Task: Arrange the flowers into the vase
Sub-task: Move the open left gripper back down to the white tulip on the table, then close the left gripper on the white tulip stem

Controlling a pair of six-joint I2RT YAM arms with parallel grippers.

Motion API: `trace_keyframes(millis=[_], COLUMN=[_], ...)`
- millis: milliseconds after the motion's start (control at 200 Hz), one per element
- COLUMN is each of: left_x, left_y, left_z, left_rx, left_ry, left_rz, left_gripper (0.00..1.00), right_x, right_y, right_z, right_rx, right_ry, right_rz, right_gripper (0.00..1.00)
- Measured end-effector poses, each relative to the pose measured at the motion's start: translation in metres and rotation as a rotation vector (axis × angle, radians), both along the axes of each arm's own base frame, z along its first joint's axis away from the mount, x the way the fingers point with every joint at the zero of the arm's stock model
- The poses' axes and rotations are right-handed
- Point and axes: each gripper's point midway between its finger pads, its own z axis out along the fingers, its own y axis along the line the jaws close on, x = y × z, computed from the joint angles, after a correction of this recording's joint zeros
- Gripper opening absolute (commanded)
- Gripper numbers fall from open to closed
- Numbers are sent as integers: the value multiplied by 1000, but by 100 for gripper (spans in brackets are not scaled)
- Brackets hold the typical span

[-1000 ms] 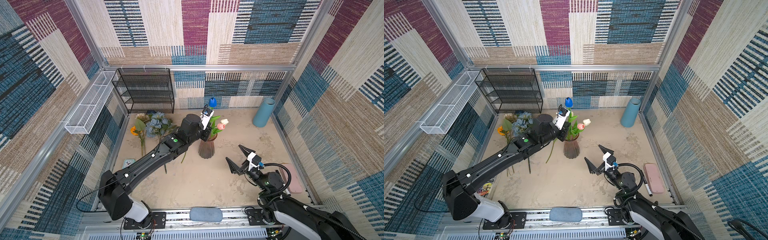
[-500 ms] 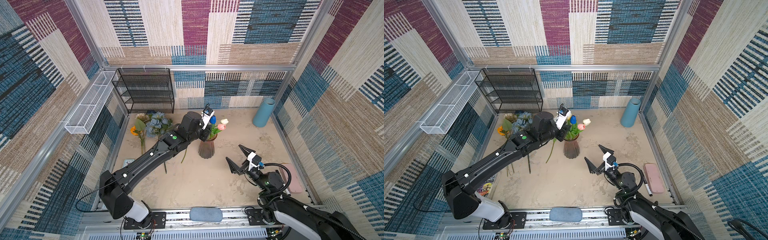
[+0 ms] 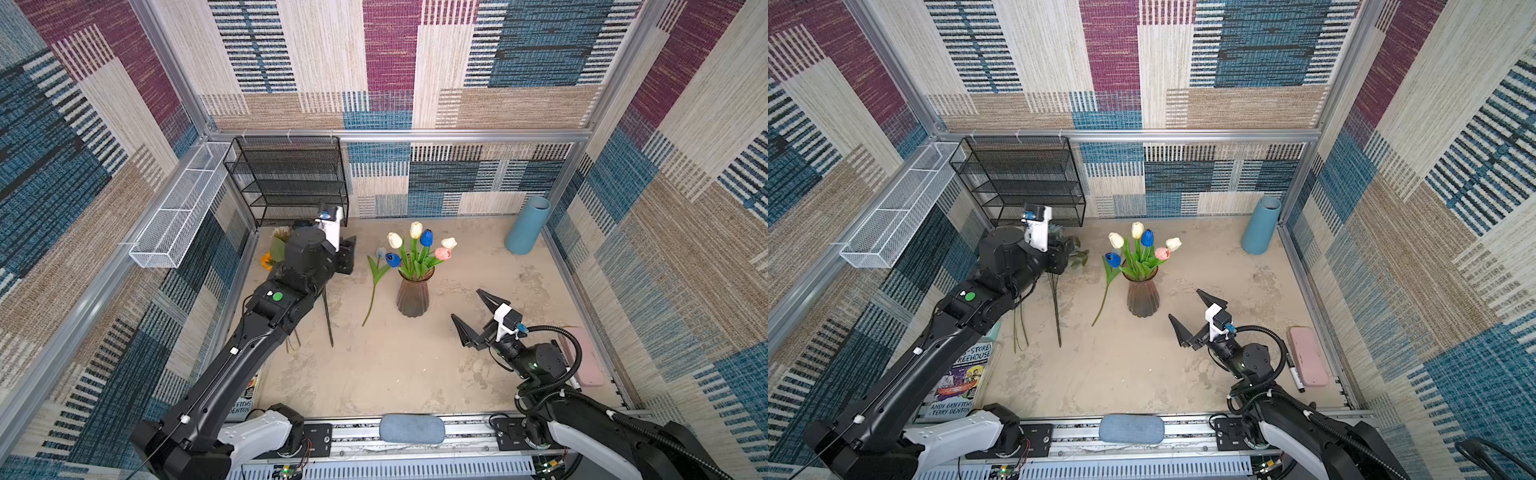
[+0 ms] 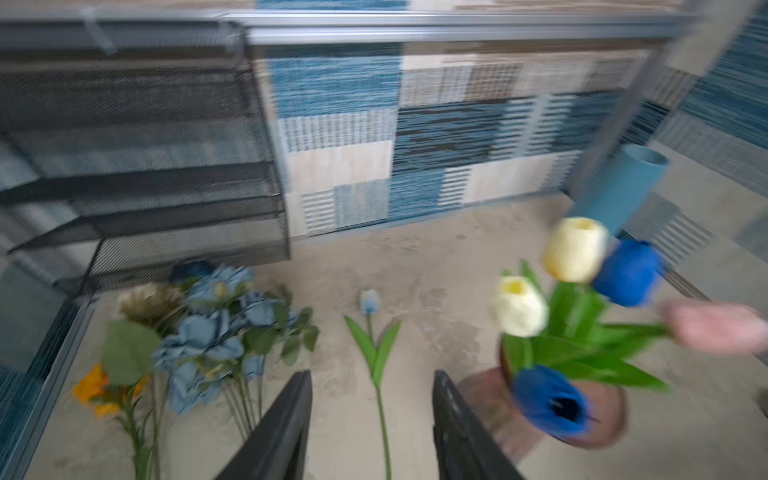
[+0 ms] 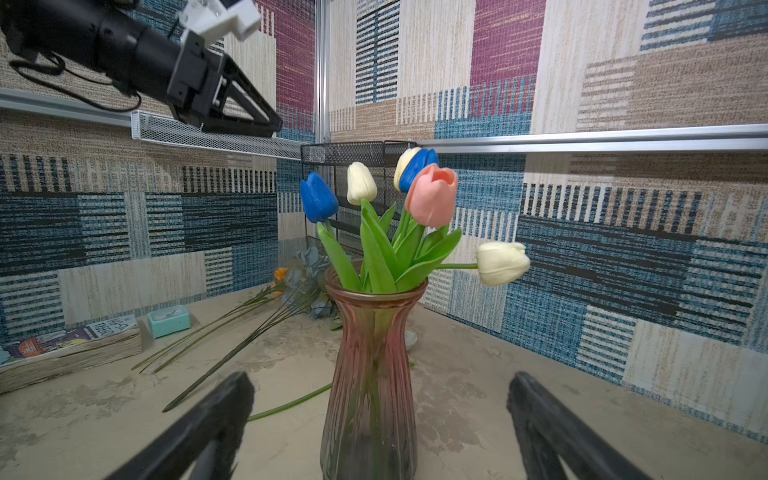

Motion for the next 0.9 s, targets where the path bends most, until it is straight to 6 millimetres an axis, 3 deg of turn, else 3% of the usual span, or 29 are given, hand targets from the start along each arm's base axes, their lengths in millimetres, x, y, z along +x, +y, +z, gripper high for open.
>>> trace_keyframes(millis=[50,125,210,336,636,901], left_x=[6,15,24,30,53,67], left_y=[19,26,18,-4,-54,-59], left_z=[-33,-80,-134,-195,-256,-297], left_rx=[-7,-15,-17,-18,131,190], left_ry=[87,220,378,563,727,819], left_rz=[60,77,42,-33,-121,-111], left_gripper=[50,54,59,60,58,53], right_x=[0,0,0,0,0,-1], right_y=[0,0,0,0,0,1], right_z=[0,0,0,-1,-1,0], right_rx=[0,0,0,-2,-2,-3], right_ry=[0,0,1,4,3,-1], right_rz=[0,0,0,0,0,6], right_gripper=[99,99,99,99,99,99])
